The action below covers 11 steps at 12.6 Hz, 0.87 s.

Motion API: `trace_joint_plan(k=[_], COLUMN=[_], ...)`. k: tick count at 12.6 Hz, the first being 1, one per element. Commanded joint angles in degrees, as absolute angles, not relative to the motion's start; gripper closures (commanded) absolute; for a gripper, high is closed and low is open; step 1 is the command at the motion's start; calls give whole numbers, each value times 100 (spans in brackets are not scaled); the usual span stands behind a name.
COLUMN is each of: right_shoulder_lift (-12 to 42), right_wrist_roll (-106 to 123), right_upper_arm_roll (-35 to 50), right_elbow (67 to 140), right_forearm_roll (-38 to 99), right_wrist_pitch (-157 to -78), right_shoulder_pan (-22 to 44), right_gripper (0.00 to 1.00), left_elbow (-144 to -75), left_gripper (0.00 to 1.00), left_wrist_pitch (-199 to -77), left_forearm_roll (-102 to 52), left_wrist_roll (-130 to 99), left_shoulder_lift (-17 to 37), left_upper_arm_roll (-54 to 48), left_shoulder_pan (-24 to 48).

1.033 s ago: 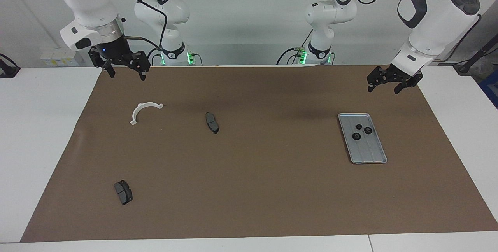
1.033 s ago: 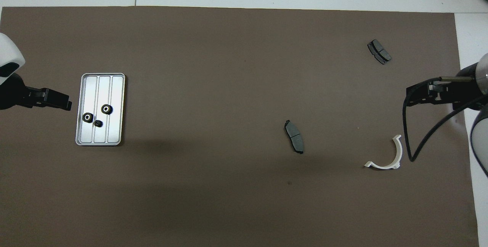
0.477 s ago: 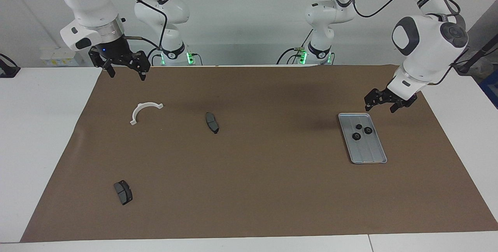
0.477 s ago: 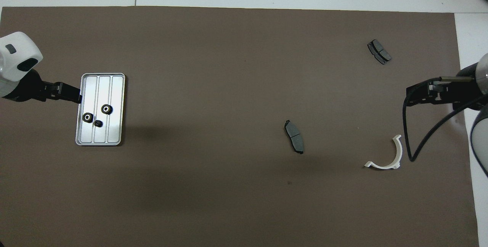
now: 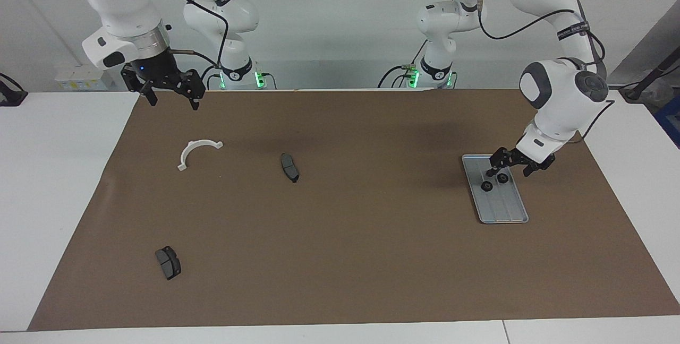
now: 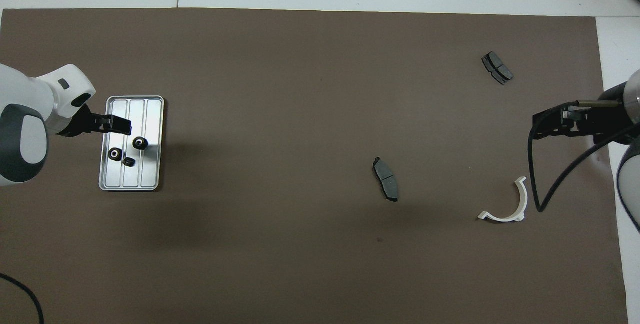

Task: Place bearing gear from tray to pile
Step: 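Lower the left gripper into the tray and grasp a black gear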

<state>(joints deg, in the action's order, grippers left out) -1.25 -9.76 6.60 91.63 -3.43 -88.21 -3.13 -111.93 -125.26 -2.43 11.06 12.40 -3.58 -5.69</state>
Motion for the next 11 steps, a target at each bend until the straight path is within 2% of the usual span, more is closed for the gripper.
trace_joint_plan(k=[1, 4, 11], right_shoulder_lift=[-202, -202, -202], right_wrist_roll=[-835, -835, -835], right_upper_arm_roll=[694, 694, 694], right_elbow=[9255, 9255, 9255], right_forearm_roll=[-246, -246, -246], right_wrist_pitch=[-8921, -8921, -8921], right_shoulder_pan=[-387, -387, -387], right_gripper=[0, 0, 0], left_elbow=[-11206, -11215, -11654], left_gripper=[0, 0, 0], left_wrist_pitch=[-13067, -13289, -13289], left_forearm_roll=[-246, -246, -237], left_wrist_roll=[1248, 1248, 1213], left_shoulder_lift=[1537, 1687, 1608], left_upper_arm_roll=[-352, -352, -352], left_shoulder_pan=[-624, -607, -484])
